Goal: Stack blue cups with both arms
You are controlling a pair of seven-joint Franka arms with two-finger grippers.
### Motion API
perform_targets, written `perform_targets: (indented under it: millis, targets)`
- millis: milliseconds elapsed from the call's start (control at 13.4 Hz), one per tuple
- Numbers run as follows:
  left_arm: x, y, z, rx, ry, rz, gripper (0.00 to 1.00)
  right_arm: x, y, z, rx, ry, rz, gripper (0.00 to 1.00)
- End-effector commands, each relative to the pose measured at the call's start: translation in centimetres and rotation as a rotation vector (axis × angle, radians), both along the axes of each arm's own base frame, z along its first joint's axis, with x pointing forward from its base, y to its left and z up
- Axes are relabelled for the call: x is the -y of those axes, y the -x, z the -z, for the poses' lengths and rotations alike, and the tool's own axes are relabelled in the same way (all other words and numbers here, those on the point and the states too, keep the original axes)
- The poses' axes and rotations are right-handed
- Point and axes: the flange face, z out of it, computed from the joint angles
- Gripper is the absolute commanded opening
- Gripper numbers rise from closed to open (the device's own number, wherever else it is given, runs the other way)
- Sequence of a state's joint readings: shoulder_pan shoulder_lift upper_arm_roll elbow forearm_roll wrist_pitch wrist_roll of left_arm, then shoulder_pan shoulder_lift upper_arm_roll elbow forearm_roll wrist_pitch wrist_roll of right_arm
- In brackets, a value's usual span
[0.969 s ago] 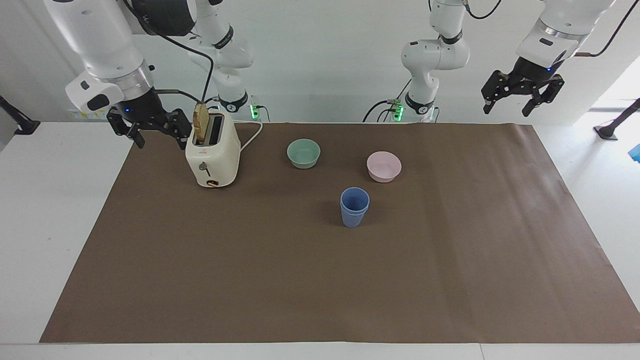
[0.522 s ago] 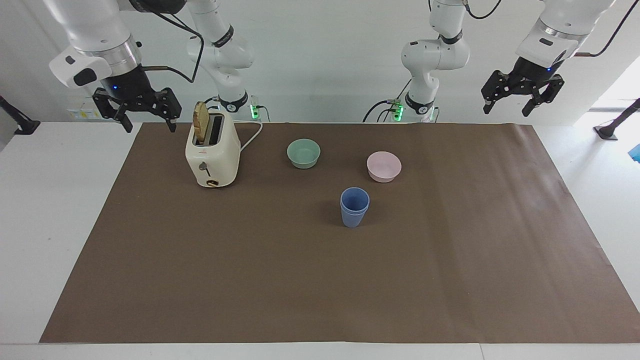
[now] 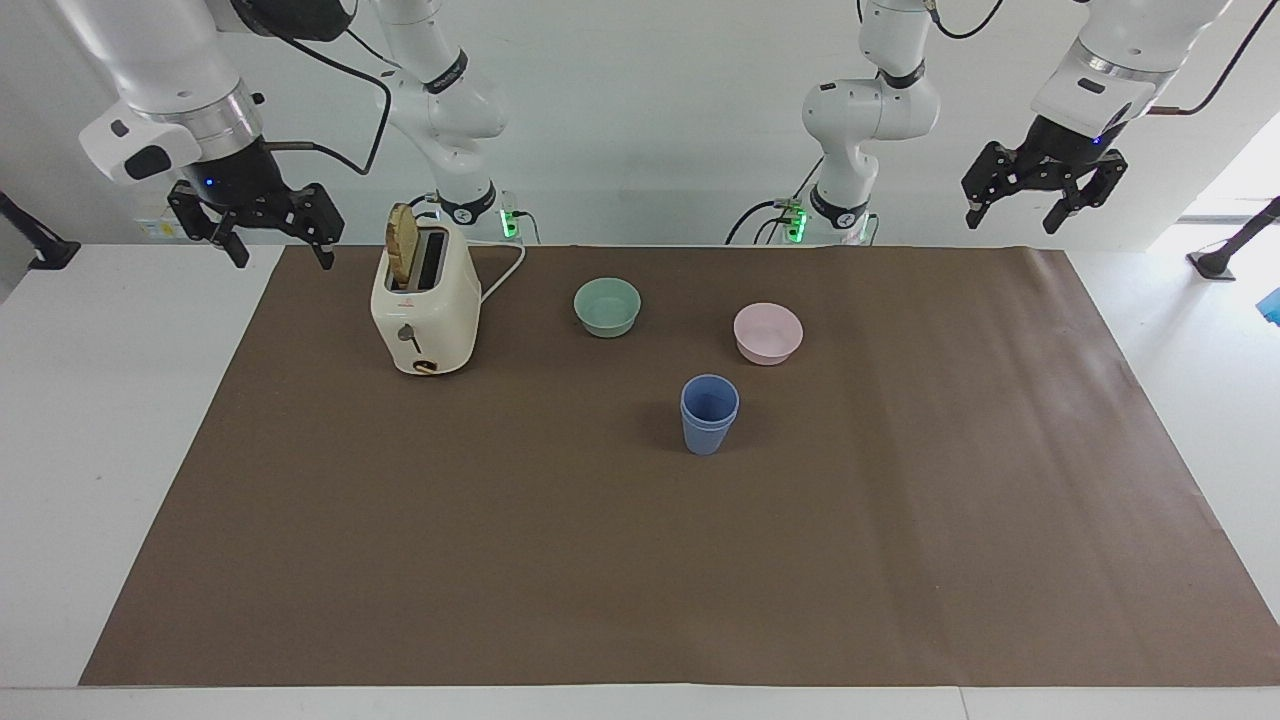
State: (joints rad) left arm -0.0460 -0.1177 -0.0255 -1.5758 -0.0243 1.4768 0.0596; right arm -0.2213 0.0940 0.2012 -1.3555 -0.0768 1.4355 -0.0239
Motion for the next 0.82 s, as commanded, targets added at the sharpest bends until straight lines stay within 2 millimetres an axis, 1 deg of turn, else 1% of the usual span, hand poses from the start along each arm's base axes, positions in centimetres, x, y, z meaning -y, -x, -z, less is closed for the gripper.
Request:
perform_targets:
  millis: [0, 149, 746]
  targets:
    - [-0.10, 0.64, 0.04, 0.000, 0.011, -0.010, 1.00, 0.11, 0.89, 0.40, 0.025, -0.003, 0.029, 1.00]
    - [-0.10, 0.64, 0.04, 0.000, 0.011, -0.010, 1.00, -0.04, 0.95, 0.98, 0.046, 0.001, 0.032, 1.00]
    - [-0.10, 0.64, 0.04, 0.000, 0.011, -0.010, 1.00, -0.15, 1.02, 0.94, 0.048, 0.002, 0.027, 1.00]
